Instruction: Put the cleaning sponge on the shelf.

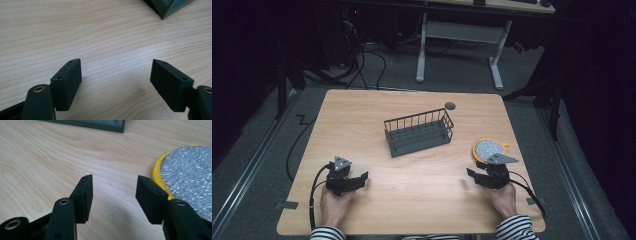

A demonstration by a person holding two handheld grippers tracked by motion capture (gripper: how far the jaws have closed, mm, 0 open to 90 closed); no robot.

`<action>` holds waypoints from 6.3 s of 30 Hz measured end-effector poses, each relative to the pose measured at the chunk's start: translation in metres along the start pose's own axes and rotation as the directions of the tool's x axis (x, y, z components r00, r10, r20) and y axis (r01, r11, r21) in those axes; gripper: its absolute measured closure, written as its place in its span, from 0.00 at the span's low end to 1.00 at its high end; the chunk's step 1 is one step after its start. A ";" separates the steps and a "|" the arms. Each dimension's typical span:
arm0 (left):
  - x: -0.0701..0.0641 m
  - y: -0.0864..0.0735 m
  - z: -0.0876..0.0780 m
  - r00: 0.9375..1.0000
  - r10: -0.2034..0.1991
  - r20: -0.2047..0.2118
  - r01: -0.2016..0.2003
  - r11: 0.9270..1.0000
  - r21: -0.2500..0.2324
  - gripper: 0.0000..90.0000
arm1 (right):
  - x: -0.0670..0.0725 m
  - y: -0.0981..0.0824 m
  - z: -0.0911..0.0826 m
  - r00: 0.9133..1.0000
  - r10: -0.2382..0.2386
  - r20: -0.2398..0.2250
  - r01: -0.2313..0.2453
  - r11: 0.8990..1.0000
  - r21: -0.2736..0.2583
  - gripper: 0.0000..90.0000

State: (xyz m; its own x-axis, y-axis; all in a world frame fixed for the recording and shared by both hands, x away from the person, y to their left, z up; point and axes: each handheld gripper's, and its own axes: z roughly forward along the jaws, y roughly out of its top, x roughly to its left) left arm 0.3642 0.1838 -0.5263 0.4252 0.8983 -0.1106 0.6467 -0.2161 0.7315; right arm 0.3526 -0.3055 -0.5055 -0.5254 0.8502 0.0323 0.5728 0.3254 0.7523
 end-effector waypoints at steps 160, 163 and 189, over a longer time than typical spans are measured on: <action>-0.058 0.129 0.033 0.974 0.009 0.225 -0.021 0.999 0.050 0.66 | -0.021 0.142 0.053 0.993 -0.026 -0.113 0.046 0.983 0.176 0.81; -0.058 0.127 0.031 0.973 0.006 0.233 -0.019 0.998 0.055 0.66 | -0.019 0.141 0.050 0.993 -0.028 -0.117 0.050 0.982 0.183 0.81; -0.083 0.107 0.016 0.959 0.026 0.284 -0.051 0.995 0.081 0.65 | -0.016 0.111 0.018 0.989 0.007 -0.150 0.022 0.982 0.190 0.80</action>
State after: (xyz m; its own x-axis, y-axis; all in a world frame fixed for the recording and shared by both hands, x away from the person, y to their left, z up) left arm 0.4080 0.0799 -0.4501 0.6038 0.7471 -0.2780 0.6733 -0.2914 0.6795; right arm 0.4364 -0.2752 -0.4343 -0.6102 0.7805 0.1358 0.6701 0.4171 0.6141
